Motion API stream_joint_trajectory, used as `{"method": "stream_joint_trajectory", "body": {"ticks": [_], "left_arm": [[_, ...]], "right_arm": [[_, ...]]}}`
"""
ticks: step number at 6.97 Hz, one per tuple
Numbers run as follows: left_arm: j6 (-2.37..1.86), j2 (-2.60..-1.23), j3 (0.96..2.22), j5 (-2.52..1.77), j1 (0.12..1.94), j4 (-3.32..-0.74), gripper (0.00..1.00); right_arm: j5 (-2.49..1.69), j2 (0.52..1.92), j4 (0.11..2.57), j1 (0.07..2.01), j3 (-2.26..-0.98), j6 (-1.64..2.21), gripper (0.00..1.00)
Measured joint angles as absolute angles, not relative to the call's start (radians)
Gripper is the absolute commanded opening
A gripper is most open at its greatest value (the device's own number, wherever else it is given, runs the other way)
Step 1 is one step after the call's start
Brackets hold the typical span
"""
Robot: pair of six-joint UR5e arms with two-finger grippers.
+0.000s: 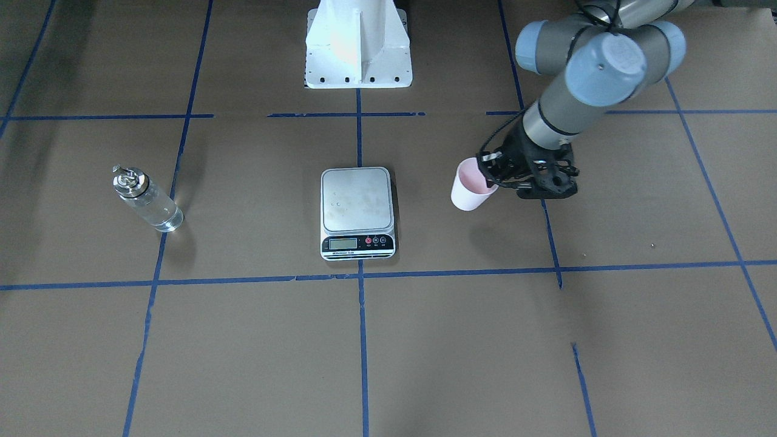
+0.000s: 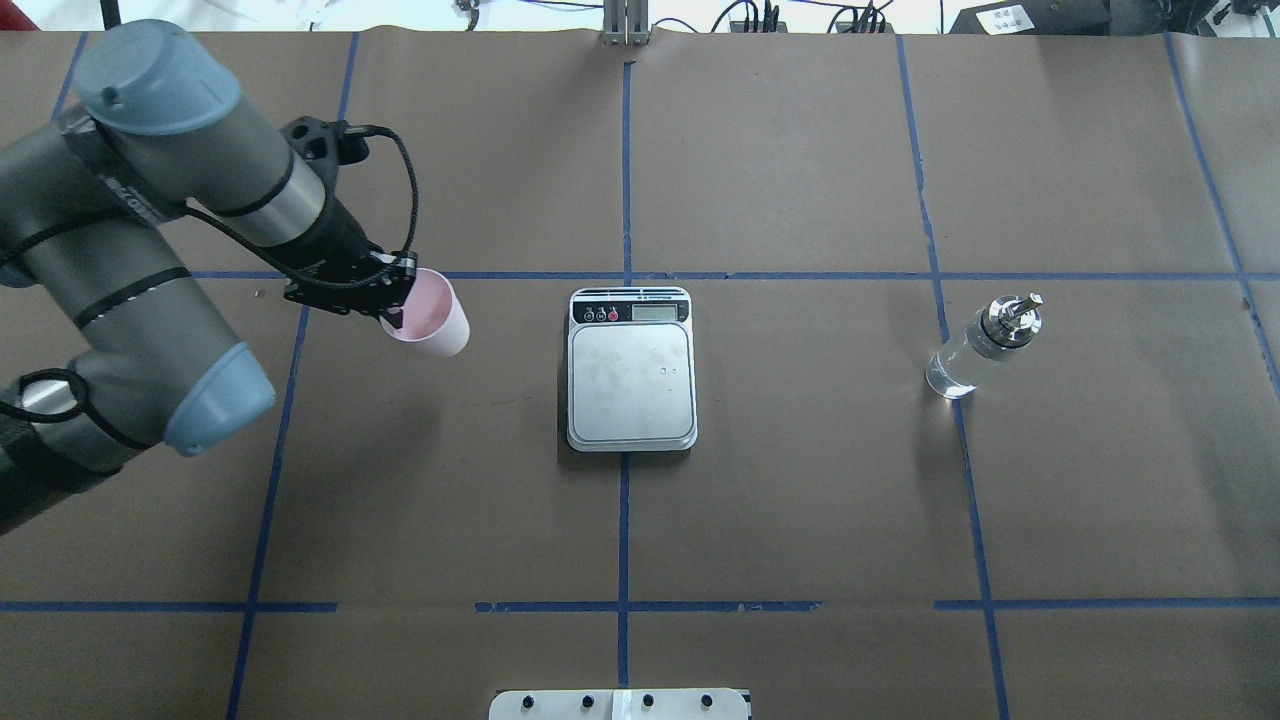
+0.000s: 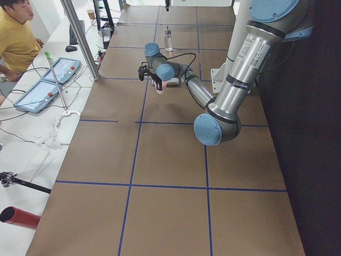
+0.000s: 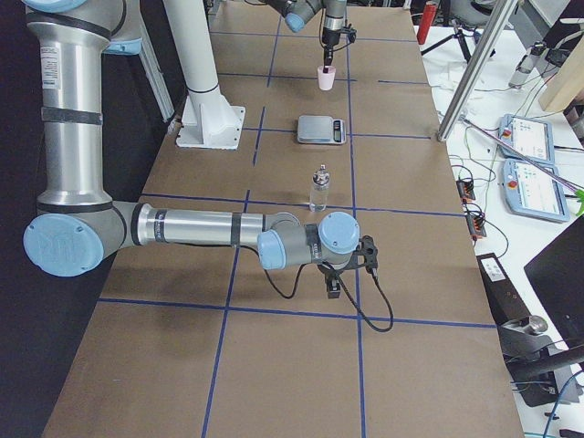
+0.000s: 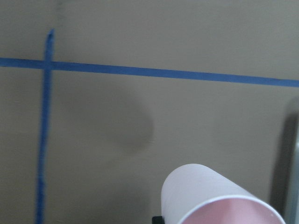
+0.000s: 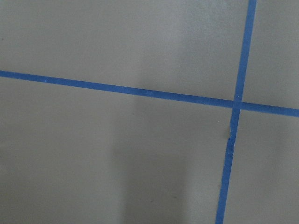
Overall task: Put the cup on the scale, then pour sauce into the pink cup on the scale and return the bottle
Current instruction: 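Carry the pink cup with the left gripper onto the scale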
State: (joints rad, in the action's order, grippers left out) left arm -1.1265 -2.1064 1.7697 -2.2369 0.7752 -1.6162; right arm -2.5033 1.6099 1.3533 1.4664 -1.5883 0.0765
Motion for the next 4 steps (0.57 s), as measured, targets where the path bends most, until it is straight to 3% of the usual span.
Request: {"method": "stream_joint_trajectory", "body": {"ticks": [4], "left_arm": [[-1.296,-2.416,1.527,-2.152,0.645,-1.600,0.00]], "right_arm": [[-2.519,1.601,1.353,1.452,-1.590,0.078,1.00]]}}
